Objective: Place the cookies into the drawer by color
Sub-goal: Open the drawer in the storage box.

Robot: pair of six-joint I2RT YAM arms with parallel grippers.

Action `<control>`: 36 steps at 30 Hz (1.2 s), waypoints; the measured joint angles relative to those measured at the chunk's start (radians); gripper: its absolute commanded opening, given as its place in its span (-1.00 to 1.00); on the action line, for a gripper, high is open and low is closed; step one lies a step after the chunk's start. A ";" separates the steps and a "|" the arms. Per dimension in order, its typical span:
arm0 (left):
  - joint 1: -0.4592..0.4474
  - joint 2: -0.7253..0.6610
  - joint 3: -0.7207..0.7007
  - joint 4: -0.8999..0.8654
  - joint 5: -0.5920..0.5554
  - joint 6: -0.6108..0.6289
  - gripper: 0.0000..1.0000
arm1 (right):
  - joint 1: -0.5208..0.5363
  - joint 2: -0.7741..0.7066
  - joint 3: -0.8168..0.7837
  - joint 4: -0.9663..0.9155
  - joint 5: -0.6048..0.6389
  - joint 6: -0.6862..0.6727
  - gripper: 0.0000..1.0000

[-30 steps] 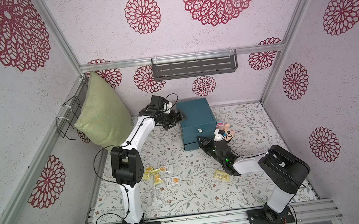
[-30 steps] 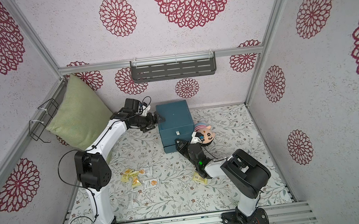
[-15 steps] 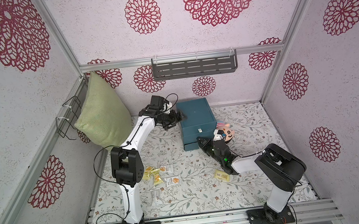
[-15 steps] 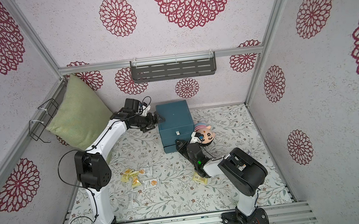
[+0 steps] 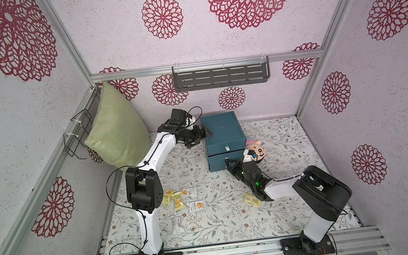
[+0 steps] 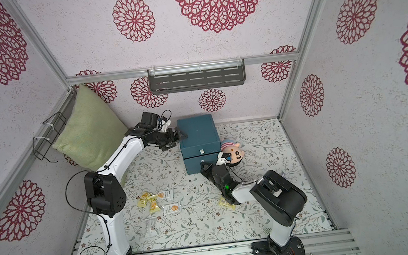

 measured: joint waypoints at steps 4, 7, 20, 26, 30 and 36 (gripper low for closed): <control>0.001 0.000 -0.001 0.000 0.000 0.000 0.95 | 0.040 -0.084 -0.072 -0.029 0.021 -0.020 -1.00; 0.001 0.000 -0.001 0.000 -0.001 0.000 0.95 | 0.067 -0.139 -0.135 -0.041 0.029 -0.026 -1.00; 0.001 0.000 -0.002 0.000 -0.008 0.001 0.95 | 0.198 -0.306 -0.258 -0.126 0.103 -0.053 -1.00; 0.004 0.000 -0.002 0.000 -0.011 0.002 0.95 | 0.229 -0.352 -0.284 -0.162 0.119 -0.060 -1.00; 0.005 0.000 -0.002 0.000 -0.012 0.001 0.95 | 0.235 -0.364 -0.288 -0.182 0.122 -0.084 -0.43; 0.005 -0.005 -0.002 -0.001 -0.012 0.002 0.95 | 0.237 -0.373 -0.275 -0.235 0.106 -0.172 0.01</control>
